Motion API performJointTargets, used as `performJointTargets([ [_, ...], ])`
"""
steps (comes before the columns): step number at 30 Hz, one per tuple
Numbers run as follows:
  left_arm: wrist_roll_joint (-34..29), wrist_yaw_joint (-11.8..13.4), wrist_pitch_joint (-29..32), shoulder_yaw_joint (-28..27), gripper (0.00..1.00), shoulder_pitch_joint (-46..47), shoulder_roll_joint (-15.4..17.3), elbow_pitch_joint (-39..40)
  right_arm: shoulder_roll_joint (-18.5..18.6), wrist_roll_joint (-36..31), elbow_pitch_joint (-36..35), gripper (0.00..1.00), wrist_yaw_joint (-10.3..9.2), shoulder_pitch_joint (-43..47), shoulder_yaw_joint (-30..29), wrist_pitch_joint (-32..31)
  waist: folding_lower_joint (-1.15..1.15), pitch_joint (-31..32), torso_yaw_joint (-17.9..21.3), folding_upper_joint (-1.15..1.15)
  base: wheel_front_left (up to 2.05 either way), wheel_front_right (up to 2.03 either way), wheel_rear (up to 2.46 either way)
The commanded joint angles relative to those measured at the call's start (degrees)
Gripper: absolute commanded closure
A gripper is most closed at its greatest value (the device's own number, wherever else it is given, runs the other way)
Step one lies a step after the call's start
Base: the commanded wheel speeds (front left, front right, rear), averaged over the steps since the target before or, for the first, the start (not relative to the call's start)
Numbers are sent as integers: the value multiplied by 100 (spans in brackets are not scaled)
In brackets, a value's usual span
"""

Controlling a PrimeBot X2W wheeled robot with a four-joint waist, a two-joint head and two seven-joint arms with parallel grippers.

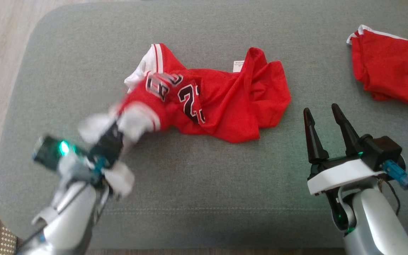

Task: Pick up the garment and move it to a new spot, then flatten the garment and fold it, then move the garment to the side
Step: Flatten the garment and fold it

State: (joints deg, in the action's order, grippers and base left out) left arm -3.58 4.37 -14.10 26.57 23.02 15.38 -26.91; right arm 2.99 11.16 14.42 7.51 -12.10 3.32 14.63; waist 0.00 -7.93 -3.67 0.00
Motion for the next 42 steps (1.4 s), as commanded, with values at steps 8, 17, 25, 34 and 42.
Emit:
performJointTargets([
  [8,188,-33,22,-55,89,-88,-169,-924,-12,-46,-81,0,-2,-78,111,37,0,70,-70,0,0,0,0],
  [17,623,170,-86,-352,0,-95,-399,-674,-12,-112,-36,0,-2,39,83,37,0,223,-223,0,0,0,0],
  [25,728,308,-88,-571,0,-429,-240,392,-12,-55,-14,0,-2,102,75,37,0,400,-336,0,0,0,0],
  [34,1145,292,-89,-968,0,-720,-295,1441,-12,17,7,0,-2,179,113,37,0,555,-413,0,0,0,0],
  [42,1436,190,-89,-1333,0,-1026,-612,2085,-12,33,-44,0,-2,162,133,37,0,541,-401,0,0,0,0],
])
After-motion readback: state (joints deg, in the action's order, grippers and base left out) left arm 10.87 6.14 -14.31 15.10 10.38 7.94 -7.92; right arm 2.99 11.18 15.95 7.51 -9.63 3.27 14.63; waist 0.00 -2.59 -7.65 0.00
